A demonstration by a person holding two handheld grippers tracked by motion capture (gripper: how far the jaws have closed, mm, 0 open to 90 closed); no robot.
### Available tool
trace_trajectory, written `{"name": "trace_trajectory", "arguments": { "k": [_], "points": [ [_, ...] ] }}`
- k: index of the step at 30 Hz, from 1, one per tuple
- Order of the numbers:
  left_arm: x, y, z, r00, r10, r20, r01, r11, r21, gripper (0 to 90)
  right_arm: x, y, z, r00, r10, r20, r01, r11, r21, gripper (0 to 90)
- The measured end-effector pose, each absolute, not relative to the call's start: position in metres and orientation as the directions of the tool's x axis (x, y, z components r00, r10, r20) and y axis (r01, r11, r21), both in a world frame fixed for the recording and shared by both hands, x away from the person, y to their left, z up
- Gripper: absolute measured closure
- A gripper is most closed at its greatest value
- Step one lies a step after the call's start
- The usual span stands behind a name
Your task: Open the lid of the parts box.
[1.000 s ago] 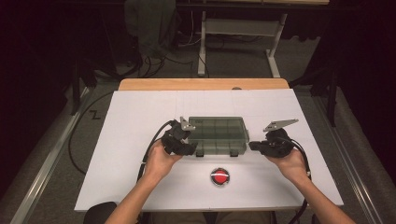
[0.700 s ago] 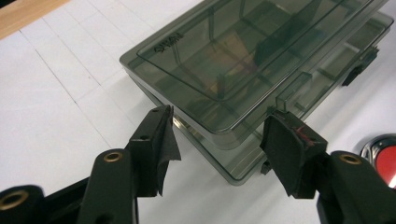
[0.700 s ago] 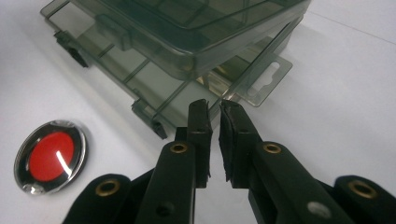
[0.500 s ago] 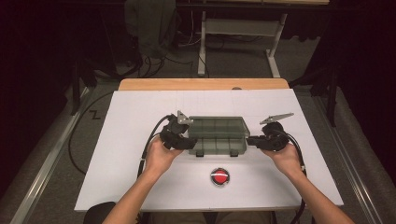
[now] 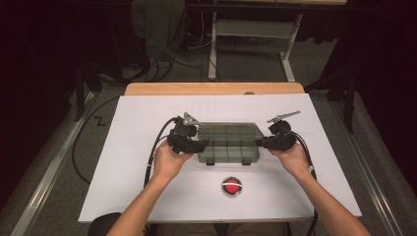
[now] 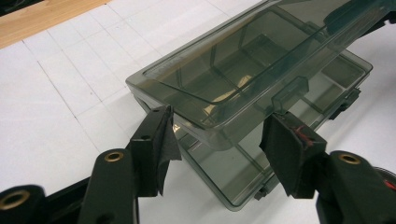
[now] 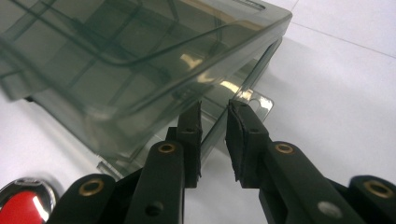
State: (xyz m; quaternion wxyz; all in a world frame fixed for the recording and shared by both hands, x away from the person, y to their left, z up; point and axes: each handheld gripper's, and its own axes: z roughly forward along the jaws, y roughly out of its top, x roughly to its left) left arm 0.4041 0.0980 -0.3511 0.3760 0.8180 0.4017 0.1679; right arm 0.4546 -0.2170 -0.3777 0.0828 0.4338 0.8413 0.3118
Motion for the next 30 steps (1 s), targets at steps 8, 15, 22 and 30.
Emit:
{"name": "trace_trajectory", "arguments": {
  "k": [8,15,22,30],
  "points": [
    [0.406,0.099,-0.349,0.618,0.785,-0.038,0.530,-0.381,0.757,44.2,0.464,-0.212,-0.381,-0.588,0.801,0.116,0.700,0.432,0.569,75.6],
    [0.408,0.099,-0.347,0.615,0.787,-0.043,0.526,-0.369,0.766,44.4,0.466,-0.210,-0.382,-0.581,0.806,0.108,0.706,0.434,0.561,75.1],
    [0.414,0.099,-0.346,0.609,0.791,-0.048,0.527,-0.359,0.770,43.7,0.466,-0.209,-0.382,-0.574,0.812,0.108,0.712,0.429,0.556,75.0],
    [0.422,0.097,-0.344,0.599,0.800,-0.043,0.525,-0.351,0.775,43.7,0.466,-0.210,-0.383,-0.578,0.808,0.113,0.710,0.431,0.557,75.3]
  ]
}}
